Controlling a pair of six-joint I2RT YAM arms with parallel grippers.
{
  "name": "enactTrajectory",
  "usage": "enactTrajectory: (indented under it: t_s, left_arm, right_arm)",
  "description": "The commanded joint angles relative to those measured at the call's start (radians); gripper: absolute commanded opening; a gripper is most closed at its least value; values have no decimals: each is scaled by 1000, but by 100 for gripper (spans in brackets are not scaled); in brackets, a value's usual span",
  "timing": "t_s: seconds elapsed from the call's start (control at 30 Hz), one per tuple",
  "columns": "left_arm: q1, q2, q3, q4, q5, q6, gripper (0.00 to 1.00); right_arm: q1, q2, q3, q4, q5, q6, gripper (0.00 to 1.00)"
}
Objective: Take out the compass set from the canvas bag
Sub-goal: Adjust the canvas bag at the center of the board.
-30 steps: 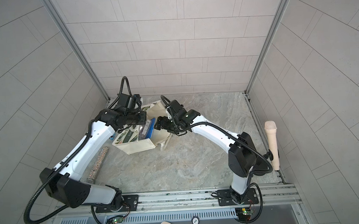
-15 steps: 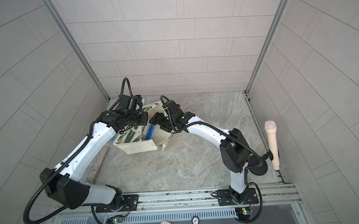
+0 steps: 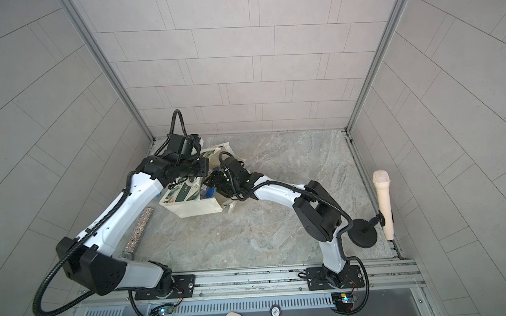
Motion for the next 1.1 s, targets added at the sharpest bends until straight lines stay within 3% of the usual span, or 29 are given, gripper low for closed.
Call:
enactTrajectory:
  t_s: [0.0, 0.1, 0.23, 0.47, 0.8, 0.93, 1.07]
  left_arm:
    - [-7, -10, 33, 9, 32, -2, 0]
    - [-8, 1, 45, 5, 50, 7, 0]
    - [-7, 68, 101, -23, 80, 24, 0]
    - [-12, 246, 296, -55, 134, 32, 0]
    - [-173, 414, 571, -114, 146, 75, 0]
    - [-186, 357, 517, -123, 124, 86, 0]
    - [-185, 226, 329, -127, 63, 113, 0]
  right_arm:
    - [6, 25, -24, 100, 17, 43, 73]
    - [18, 36, -54, 154, 32, 85, 71]
    - [79, -12, -155, 242, 153, 105, 71]
    - [119, -18, -304, 490, 228, 217, 71]
    - [92, -81, -354, 492, 285, 193, 71]
    - [99, -114, -348, 446, 324, 145, 71]
    - [107, -121, -337, 421, 349, 135, 71]
